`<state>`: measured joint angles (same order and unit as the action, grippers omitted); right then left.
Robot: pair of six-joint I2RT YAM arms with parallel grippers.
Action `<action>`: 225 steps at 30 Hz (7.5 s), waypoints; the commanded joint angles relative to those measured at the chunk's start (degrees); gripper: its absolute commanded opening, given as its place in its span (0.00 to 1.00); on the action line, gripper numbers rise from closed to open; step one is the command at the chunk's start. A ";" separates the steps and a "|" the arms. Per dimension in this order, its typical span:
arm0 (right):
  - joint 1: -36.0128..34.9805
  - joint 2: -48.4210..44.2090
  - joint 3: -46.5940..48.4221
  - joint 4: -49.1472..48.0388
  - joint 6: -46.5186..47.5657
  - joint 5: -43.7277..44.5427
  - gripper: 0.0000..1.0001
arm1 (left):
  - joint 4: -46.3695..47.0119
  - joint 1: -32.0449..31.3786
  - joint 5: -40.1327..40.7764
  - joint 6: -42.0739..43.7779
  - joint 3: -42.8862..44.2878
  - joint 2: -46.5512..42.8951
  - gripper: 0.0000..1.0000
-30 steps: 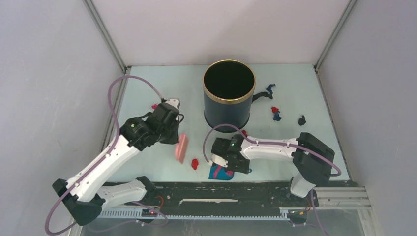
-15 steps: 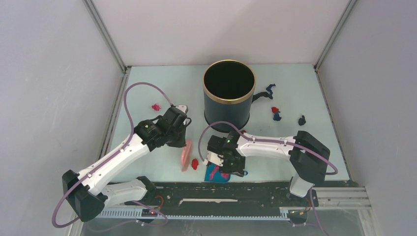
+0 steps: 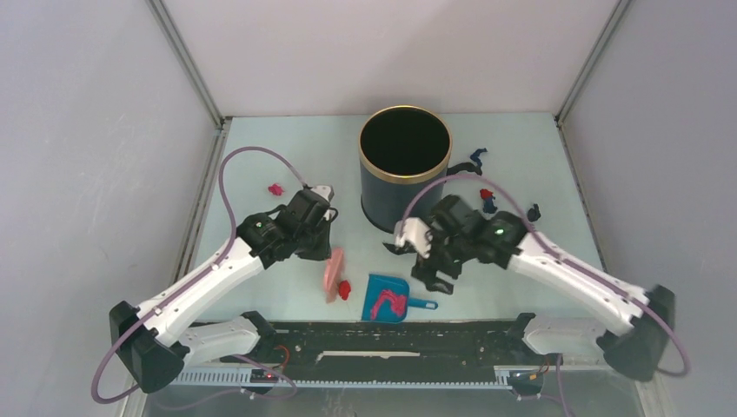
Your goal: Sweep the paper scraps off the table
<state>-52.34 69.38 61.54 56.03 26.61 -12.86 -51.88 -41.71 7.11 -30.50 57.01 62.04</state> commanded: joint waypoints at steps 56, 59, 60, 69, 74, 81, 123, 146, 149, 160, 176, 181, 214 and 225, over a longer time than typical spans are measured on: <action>-7.11 5.95 -19.73 -19.89 2.16 8.62 0.12 | 5.64 -3.87 -3.22 -4.32 3.21 -3.68 0.00; -5.95 5.49 -19.66 -19.65 2.22 8.13 0.12 | -0.44 -3.77 3.22 0.28 9.90 -2.17 0.00; -5.74 5.38 -19.63 -19.69 2.17 8.12 0.12 | -2.55 -3.80 6.47 2.27 12.78 -1.28 0.00; -5.50 6.05 -19.36 -19.41 2.06 8.53 0.12 | -5.46 0.07 46.40 27.22 26.40 15.37 0.00; -5.28 6.00 -19.19 -19.20 1.90 8.43 0.12 | -3.89 11.05 46.59 32.78 33.26 28.70 0.00; -5.73 5.93 -18.92 -18.81 1.83 7.68 0.17 | 5.59 19.93 44.39 39.61 35.59 41.85 0.00; -14.64 8.90 -19.92 -22.20 0.40 12.12 0.47 | 5.73 11.05 -8.32 30.09 9.60 17.44 0.00; -6.50 12.49 -16.59 -19.92 -3.71 17.41 0.07 | 5.42 9.65 -1.35 23.67 12.47 4.48 0.00; -4.63 14.51 -13.97 -16.84 -4.45 16.96 0.06 | 4.71 9.56 0.58 23.73 14.32 8.04 0.00; -2.05 21.31 -6.59 -10.52 -5.21 17.95 0.04 | 9.86 8.57 -4.51 25.18 15.00 18.49 0.00; -1.42 22.76 -5.59 -10.20 -5.74 16.08 0.03 | 10.76 -0.21 -13.30 17.44 14.69 9.56 0.00; -1.33 20.89 -6.55 -9.99 -4.64 15.48 0.01 | 3.84 -0.12 -0.75 14.99 17.04 5.19 0.00; -10.97 19.64 -8.15 -6.51 -2.44 16.71 0.00 | 12.66 -14.27 -0.78 -17.82 0.98 3.59 0.00; -5.39 9.25 -8.81 -6.94 -1.35 14.74 0.00 | -3.86 -14.18 15.08 -8.40 17.90 4.94 0.00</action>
<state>-58.83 84.23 51.70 49.71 25.21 2.70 -48.73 -55.72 13.21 -43.48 67.59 68.53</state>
